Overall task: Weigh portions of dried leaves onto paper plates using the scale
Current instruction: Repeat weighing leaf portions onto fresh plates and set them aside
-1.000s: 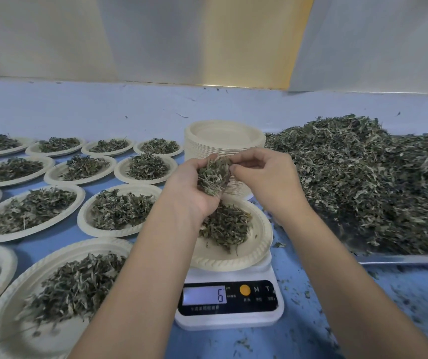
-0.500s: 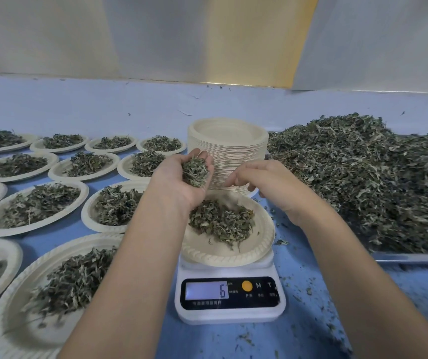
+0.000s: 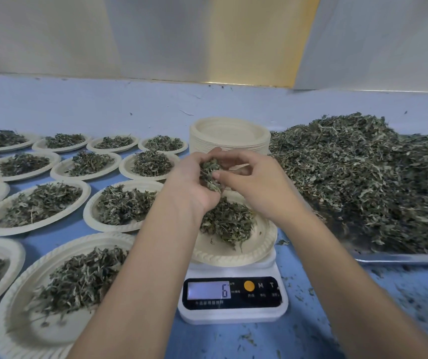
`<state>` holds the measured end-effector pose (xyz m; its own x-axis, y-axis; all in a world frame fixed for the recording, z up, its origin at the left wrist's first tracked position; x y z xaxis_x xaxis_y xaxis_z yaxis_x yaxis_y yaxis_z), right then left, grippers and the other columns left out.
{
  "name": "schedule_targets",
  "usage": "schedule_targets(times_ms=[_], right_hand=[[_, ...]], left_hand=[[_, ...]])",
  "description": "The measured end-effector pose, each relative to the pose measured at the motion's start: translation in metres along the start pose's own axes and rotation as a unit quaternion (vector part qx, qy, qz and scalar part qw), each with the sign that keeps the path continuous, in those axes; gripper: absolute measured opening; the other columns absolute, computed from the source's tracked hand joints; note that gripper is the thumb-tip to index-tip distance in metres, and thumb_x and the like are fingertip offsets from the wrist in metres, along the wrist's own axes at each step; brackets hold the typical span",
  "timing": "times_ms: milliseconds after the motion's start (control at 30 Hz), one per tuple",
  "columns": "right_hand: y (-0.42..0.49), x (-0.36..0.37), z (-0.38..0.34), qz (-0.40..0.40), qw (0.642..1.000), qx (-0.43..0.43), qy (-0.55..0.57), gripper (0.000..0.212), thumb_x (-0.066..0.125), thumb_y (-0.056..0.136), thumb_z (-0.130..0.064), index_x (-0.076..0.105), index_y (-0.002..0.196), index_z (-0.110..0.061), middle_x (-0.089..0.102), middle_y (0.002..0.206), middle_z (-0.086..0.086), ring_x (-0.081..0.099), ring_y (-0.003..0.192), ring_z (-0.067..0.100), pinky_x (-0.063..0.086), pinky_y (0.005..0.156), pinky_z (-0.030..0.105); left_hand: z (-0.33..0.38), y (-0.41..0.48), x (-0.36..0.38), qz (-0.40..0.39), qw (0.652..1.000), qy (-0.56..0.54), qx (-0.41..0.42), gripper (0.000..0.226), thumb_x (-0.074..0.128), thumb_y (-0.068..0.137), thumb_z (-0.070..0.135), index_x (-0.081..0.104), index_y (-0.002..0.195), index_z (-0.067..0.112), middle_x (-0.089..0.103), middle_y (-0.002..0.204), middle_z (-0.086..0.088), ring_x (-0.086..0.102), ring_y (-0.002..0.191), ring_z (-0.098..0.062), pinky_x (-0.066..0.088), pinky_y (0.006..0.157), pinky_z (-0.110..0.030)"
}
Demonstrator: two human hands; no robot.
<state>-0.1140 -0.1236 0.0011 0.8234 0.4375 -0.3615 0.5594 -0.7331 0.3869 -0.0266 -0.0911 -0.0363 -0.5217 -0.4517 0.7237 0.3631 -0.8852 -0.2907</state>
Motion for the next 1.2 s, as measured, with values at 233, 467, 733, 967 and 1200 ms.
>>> schedule_targets(times_ms=[233,467,733,967,1200], right_hand=[[0.001,-0.006,0.001,0.063,0.998,-0.015,-0.024,0.018,0.075,0.079,-0.016,0.073,0.088,-0.032,0.069,0.074,-0.012,0.062,0.069,0.002,0.051,0.071,0.019],[0.004,-0.012,0.005,0.094,0.995,-0.004,0.021,0.022,0.073,0.081,-0.011,0.073,0.100,-0.020,0.070,0.083,-0.008,0.068,0.084,0.009,0.056,0.084,0.032],[0.002,-0.025,0.000,0.131,0.990,-0.014,0.056,0.020,0.072,0.082,-0.012,0.068,0.085,-0.031,0.067,0.077,-0.010,0.064,0.078,0.011,0.055,0.086,0.034],[-0.004,-0.007,0.008,-0.036,0.994,0.065,-0.080,0.022,0.066,0.082,-0.039,0.076,0.079,-0.020,0.073,0.085,0.000,0.062,0.071,0.009,0.048,0.073,0.035],[-0.002,-0.011,0.011,0.006,0.996,0.063,-0.067,0.018,0.064,0.085,-0.032,0.075,0.078,-0.020,0.071,0.084,0.005,0.052,0.064,0.007,0.045,0.068,0.031]], left_hand=[[-0.003,-0.003,0.004,-0.013,0.999,-0.037,-0.014,0.021,0.043,0.095,0.005,0.061,0.086,0.003,0.060,0.089,-0.013,0.059,0.083,-0.027,0.051,0.065,-0.027],[-0.003,-0.003,-0.003,0.026,0.998,-0.057,-0.014,0.024,0.044,0.094,0.007,0.052,0.072,0.005,0.056,0.075,-0.011,0.054,0.066,-0.020,0.049,0.069,-0.029],[0.007,-0.002,-0.011,0.024,0.991,-0.131,-0.010,0.024,0.043,0.098,0.008,0.059,0.083,-0.001,0.062,0.082,-0.014,0.063,0.081,-0.022,0.051,0.090,-0.028],[0.020,-0.003,-0.019,0.038,0.991,-0.130,0.016,0.027,0.041,0.099,0.011,0.058,0.080,0.002,0.063,0.080,-0.010,0.062,0.088,-0.019,0.051,0.088,-0.027],[0.014,-0.002,-0.016,0.032,0.992,-0.123,0.006,0.026,0.043,0.098,0.008,0.059,0.080,0.001,0.061,0.081,-0.009,0.061,0.090,-0.020,0.051,0.093,-0.027]])
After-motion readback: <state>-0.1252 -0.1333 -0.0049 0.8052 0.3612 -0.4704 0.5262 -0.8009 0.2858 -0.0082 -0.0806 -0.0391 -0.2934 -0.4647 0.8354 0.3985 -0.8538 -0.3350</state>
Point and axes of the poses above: each hand's wrist, its own y-axis towards the middle knuckle, its own x-axis out of the palm, z = x × y, the point moved 8 cm from there along y, towards the middle knuckle
